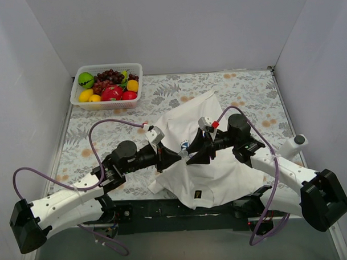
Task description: Pin the brooch onto the clothing
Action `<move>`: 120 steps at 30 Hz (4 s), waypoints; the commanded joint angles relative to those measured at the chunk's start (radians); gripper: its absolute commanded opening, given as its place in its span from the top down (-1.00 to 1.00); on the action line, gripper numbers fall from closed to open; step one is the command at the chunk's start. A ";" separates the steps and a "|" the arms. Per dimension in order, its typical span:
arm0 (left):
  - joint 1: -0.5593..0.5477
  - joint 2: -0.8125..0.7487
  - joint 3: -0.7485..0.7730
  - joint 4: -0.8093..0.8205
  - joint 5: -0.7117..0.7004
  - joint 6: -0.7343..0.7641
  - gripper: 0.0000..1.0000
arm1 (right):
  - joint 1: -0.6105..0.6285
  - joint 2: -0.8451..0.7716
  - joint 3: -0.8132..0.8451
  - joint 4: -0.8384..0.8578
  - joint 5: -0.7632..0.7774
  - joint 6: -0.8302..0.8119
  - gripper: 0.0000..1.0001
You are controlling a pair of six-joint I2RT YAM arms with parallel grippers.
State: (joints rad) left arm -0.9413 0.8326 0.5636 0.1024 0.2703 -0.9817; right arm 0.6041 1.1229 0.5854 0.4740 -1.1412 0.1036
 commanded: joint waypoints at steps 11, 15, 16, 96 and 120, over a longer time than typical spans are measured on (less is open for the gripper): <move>0.007 0.002 0.028 0.069 0.092 0.020 1.00 | -0.001 0.014 0.018 0.273 -0.109 0.199 0.35; 0.009 -0.004 0.032 0.065 0.089 0.018 1.00 | -0.001 0.026 0.011 0.268 -0.124 0.196 0.52; 0.007 -0.006 0.032 0.065 0.089 0.020 1.00 | -0.001 0.028 0.011 0.268 -0.127 0.196 0.55; 0.013 -0.185 -0.048 0.045 -0.046 -0.023 1.00 | -0.023 -0.109 -0.050 0.178 0.328 0.146 -0.17; 0.022 0.083 0.271 -0.286 -0.460 -0.035 -0.96 | -0.125 0.098 0.229 -0.156 0.613 0.136 -0.64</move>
State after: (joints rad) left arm -0.9268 0.8623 0.7391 -0.1051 -0.0010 -0.9966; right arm 0.5144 1.1805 0.7418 0.3519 -0.5556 0.2085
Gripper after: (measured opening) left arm 0.980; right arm 0.817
